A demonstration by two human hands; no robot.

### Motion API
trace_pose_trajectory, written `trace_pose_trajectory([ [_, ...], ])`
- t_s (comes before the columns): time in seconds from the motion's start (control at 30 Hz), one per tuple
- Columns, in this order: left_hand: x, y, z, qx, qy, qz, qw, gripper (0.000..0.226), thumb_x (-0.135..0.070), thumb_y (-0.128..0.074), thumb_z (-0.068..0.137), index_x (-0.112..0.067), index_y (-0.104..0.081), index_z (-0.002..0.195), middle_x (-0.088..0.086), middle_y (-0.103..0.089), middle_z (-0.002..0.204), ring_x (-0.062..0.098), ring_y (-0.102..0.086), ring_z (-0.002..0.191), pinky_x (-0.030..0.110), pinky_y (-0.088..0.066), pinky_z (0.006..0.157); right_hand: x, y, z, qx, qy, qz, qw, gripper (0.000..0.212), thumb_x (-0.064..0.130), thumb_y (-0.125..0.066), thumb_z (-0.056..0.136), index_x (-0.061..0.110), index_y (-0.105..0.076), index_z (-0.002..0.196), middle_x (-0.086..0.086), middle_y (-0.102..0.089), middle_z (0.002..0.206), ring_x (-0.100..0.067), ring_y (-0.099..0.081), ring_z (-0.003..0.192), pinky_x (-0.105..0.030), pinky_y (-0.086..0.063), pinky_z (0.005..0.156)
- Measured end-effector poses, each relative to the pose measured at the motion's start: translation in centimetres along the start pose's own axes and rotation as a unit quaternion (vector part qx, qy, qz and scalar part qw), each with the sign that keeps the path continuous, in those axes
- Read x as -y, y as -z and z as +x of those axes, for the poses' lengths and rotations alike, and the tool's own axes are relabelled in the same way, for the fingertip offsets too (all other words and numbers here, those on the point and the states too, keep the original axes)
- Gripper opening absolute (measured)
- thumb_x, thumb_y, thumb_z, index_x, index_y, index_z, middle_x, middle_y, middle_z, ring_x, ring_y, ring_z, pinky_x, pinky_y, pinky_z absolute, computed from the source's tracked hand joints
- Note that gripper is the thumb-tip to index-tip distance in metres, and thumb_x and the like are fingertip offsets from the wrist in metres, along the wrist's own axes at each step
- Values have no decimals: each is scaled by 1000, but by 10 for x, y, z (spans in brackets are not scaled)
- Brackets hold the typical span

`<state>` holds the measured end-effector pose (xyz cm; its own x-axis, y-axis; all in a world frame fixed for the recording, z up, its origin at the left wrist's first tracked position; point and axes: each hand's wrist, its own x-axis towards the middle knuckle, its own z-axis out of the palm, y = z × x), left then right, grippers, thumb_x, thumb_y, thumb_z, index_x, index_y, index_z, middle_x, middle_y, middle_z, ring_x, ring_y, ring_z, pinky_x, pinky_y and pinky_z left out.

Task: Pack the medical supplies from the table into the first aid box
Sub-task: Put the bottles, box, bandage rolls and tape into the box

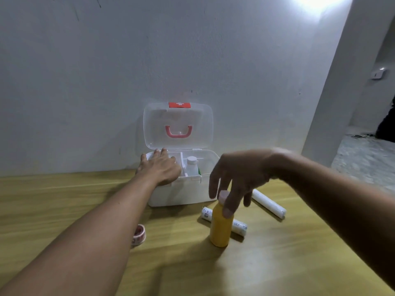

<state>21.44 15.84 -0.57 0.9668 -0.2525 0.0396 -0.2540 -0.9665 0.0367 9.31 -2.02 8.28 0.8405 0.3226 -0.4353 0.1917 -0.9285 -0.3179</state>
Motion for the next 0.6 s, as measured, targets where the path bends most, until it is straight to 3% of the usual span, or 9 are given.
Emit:
trace_pose_trajectory([
  [0.1,1,1,0,0,-1,4,1000,57,-27,-22,92,-17,-29,148,10,0,163,26,-1,150,59,-2,116,-5,-10,4,-84,17,-35,996,28,13,-81,74,12,-72,101,-5,-76,89,-18,-75,70,-22,-59,57],
  [0.2,0,2,-2,-2,0,9,1000,58,-22,-21,91,-16,-28,148,10,0,163,25,-1,150,58,-2,116,-9,11,-6,-168,25,-11,985,28,13,-78,77,13,-72,104,-3,-74,85,-17,-74,70,-26,-61,59],
  [0.37,-1,3,-3,3,-4,20,1000,59,-18,-20,91,-17,-26,149,11,0,163,26,0,150,60,-3,116,-11,47,-6,-364,43,12,930,34,17,-70,85,12,-65,118,-9,-70,101,-21,-72,76,-31,-62,60],
  [0.43,-1,4,-4,2,-4,23,1000,60,-17,-20,90,-17,-25,150,12,1,163,26,0,150,60,-2,116,-11,51,6,-426,39,-15,904,38,18,-71,86,11,-61,122,-9,-67,109,-21,-69,77,-28,-59,62],
  [0.5,-2,4,-5,5,-3,20,1000,61,-16,-20,89,-16,-24,150,12,2,163,26,2,150,59,-1,116,-11,47,23,-455,29,-57,888,36,16,-72,84,6,-62,118,-10,-67,110,-19,-60,81,-22,-47,61],
  [0.6,-2,4,-6,6,0,14,1000,61,-18,-20,90,-17,-22,151,10,3,163,24,3,150,57,1,117,-14,33,52,-447,20,-79,891,27,11,-73,82,3,-68,107,-10,-70,104,-20,-60,81,-21,-45,60],
])
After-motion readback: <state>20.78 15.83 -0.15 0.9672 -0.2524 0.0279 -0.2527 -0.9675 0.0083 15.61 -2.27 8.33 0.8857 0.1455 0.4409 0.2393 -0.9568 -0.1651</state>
